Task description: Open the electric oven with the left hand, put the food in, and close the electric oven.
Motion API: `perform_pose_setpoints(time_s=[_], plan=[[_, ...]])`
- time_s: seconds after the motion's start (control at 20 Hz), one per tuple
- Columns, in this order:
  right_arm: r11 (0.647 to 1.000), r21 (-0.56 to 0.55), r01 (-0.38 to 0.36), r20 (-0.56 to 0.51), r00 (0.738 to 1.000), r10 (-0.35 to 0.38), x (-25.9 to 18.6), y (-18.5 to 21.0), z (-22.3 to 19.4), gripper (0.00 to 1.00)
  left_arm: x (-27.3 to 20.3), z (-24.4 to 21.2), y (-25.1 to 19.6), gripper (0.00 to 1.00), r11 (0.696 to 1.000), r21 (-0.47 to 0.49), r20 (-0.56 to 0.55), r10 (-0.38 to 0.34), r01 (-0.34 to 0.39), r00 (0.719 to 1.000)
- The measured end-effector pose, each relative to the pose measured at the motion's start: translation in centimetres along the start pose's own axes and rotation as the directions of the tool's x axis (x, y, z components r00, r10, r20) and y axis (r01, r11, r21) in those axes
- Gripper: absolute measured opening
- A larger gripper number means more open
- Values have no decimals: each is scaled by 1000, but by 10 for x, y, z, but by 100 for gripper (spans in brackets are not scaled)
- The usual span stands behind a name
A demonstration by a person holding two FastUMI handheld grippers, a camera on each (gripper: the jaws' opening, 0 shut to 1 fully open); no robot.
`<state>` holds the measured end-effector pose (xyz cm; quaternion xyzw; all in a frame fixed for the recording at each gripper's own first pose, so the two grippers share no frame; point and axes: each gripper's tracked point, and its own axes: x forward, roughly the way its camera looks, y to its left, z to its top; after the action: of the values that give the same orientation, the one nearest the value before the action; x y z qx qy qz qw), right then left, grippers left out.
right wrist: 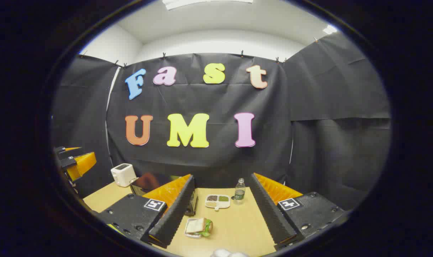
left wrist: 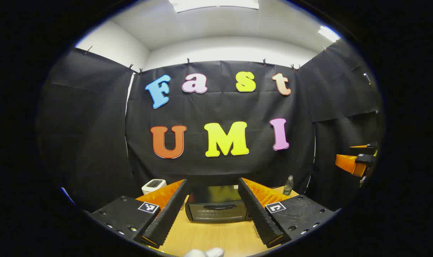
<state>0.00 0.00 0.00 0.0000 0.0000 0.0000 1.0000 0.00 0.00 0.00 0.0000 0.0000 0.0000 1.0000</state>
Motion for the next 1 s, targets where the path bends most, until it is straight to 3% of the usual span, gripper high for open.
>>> perform_pose_setpoints(time_s=[0.1,0.15,0.2,0.25,0.3,0.4,0.45,0.5,0.55,0.6,1.0], plan=[[1000,-3,7,4,1000,-7,2,-2,0,100,3,-2,-1,93,1000,-4,-5,-3,3,1000],[1000,-5,9,7,1000,-9,3,-3,1,90,3,-3,-1,93,1000,-2,-5,-3,3,1000],[1000,-6,10,11,1000,-10,4,-3,3,100,4,-3,-2,93,1000,1,-6,-4,4,1000],[1000,-8,8,13,1000,-8,6,-2,4,90,6,-2,-3,93,1000,3,-5,-5,5,1000],[1000,-11,10,11,1000,-10,7,-3,2,100,7,-3,-3,93,1000,8,-2,-4,4,1000],[1000,-11,12,14,1000,-12,10,-3,4,100,12,-4,-4,93,1000,12,-2,-7,7,1000],[1000,-12,15,12,1000,-15,12,-4,4,90,13,-5,-4,93,1000,11,-4,-8,8,1000],[1000,-13,15,14,1000,-15,14,-4,4,100,15,-5,-5,93,1000,11,-5,-10,10,1000],[1000,-14,16,12,1000,-16,15,-4,4,90,18,-6,-5,94,1000,13,-4,-8,8,1000],[1000,-15,17,14,1000,-16,17,-4,5,100,20,-7,-5,95,1000,14,-4,-8,9,1000],[999,-41,27,3,1000,-27,30,-10,5,100,54,-40,-7,95,1000,-1,-38,-15,15,999]])
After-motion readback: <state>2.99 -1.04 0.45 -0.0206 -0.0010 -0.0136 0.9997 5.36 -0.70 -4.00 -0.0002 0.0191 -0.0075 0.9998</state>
